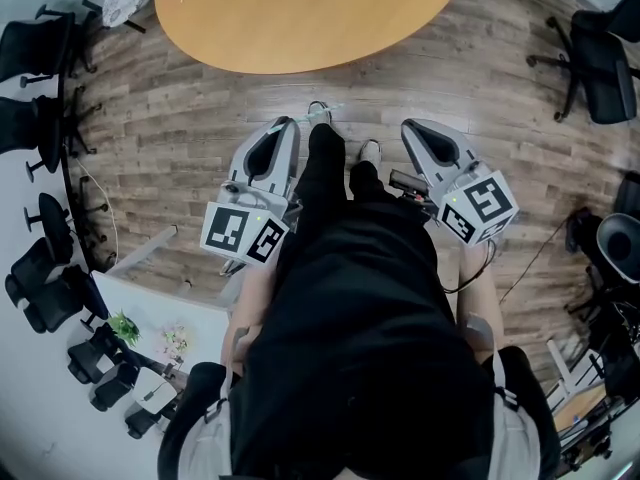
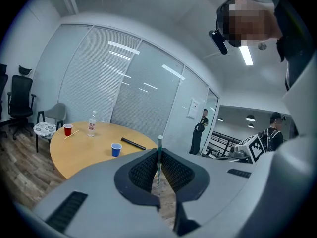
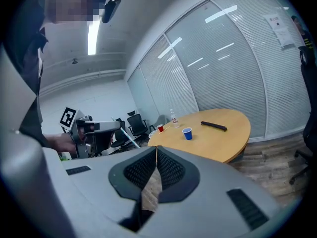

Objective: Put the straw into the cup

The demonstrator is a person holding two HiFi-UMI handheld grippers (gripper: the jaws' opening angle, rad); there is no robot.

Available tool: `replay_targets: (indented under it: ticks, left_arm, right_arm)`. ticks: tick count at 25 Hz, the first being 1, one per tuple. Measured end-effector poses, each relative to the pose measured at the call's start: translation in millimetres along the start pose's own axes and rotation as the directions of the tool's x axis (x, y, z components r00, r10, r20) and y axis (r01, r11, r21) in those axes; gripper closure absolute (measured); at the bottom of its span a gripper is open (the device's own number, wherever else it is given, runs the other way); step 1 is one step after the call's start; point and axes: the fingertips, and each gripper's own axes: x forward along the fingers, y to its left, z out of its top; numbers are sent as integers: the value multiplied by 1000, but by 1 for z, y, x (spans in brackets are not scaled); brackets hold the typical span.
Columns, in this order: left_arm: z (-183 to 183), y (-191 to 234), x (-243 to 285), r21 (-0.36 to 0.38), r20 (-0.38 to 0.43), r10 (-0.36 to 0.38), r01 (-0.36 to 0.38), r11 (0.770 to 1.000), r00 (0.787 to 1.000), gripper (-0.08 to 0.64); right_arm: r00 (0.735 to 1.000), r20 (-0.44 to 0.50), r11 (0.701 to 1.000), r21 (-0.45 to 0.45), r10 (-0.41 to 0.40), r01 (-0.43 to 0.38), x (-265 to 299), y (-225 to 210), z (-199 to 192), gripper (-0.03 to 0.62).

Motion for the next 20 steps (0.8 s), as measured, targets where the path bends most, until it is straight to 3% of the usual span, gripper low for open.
replay_targets:
  ticks: [7,13,20]
  left_arm:
    - [14,29,23,-20,10,-45,45,999,999,525]
    - [36,40,65,4,12,-123,123,992,992,525]
    - [58,68,98,14,9,-206,206,979,979,525]
  right_arm:
    - [998,-10,998,-14,-67,67,22,-8,13,574]
    - [994,-17,994,-27,-106,106,53,-25,36,574]
    - [997,15,996,-37,-75,76,126,-13,76,574]
